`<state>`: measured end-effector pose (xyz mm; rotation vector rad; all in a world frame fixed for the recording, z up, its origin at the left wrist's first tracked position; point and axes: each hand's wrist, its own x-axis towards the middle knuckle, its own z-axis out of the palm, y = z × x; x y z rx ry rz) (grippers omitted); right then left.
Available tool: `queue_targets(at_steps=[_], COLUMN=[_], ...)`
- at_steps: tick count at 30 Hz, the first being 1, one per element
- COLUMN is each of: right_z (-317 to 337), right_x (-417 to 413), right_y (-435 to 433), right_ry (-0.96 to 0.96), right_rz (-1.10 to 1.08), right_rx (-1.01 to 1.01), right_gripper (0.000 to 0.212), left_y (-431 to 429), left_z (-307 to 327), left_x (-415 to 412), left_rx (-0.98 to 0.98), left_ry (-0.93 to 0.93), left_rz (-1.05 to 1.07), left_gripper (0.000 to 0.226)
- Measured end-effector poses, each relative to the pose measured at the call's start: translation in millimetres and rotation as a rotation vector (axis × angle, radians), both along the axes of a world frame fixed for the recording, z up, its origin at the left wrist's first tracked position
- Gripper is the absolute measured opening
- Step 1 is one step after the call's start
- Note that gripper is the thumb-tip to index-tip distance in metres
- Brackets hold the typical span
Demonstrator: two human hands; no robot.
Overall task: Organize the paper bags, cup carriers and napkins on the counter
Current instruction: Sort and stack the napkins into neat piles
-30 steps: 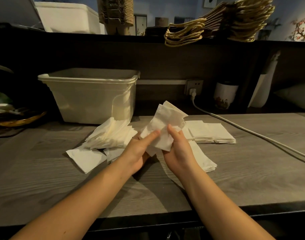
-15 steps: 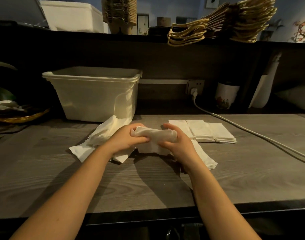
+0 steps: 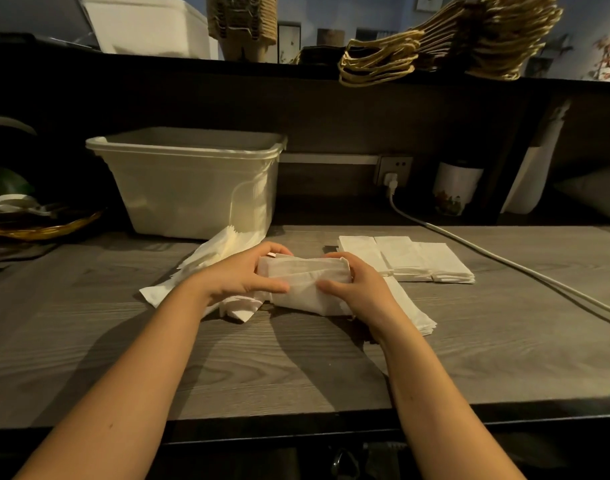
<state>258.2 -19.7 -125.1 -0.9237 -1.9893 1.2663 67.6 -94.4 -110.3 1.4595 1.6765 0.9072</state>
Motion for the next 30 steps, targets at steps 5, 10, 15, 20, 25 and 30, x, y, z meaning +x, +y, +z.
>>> queue_targets(at_steps=[5, 10, 15, 20, 25, 30], right_z=[1.6, 2.1, 1.7, 1.4, 5.9, 6.7], right_x=[1.9, -0.6, -2.7, -2.2, -1.8, -0.8], right_y=[-1.4, -1.9, -3.9, -3.5, -5.5, -5.4], right_ry=[-0.091, -0.135, -0.093, -0.119, -0.136, -0.161], right_rz=[-0.022, -0.045, -0.056, -0.049, -0.048, -0.031], right_rx=[0.088, 0.135, 0.174, 0.174, 0.148, 0.139], right_gripper=[0.042, 0.035, 0.032, 0.046, 0.062, 0.067], left_y=[-2.6, -2.4, -1.4, 2.1, 6.4, 14.2], left_z=[5.0, 4.2, 5.9, 1.0, -3.8, -13.8], left_x=[-3.4, -1.5, 1.8, 4.4, 17.5, 31.2], left_rx=[0.032, 0.103, 0.213, 0.258, 0.294, 0.192], left_ry=[-0.027, 0.041, 0.156, 0.215, 0.107, -0.188], left_rz=[0.046, 0.086, 0.110, 0.104, 0.127, 0.158], left_gripper=[0.036, 0.020, 0.016, 0.015, 0.013, 0.017])
